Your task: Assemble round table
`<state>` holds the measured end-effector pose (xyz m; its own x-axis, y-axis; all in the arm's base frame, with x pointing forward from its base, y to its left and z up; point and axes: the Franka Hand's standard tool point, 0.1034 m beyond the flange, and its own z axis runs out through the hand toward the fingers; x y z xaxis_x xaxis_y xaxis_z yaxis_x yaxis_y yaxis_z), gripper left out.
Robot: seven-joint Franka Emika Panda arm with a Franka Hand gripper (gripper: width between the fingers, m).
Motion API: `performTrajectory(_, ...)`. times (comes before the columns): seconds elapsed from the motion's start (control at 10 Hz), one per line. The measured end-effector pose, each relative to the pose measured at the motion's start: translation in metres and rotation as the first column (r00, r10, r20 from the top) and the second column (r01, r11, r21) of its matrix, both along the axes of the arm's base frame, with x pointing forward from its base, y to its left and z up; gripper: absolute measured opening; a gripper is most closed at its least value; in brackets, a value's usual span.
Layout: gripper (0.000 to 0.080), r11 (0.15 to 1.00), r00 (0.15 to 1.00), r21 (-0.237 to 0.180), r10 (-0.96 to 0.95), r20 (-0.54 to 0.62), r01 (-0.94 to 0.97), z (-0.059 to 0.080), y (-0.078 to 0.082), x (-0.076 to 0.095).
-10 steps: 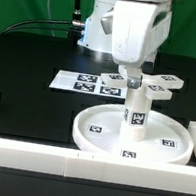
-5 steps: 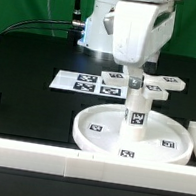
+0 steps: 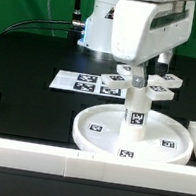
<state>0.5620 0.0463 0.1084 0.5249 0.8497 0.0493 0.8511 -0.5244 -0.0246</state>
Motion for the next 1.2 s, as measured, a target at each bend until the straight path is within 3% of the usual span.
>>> performTrajectory(0.4,0.0649,0.996,0.996,-0.001,0.088,0.005,-0.088,-0.001,-0.016,0.000)
performTrajectory(1.2,0.0649,0.991,0.991,-0.003,0.137,0.013,-0.137,-0.001,-0.020,-0.001)
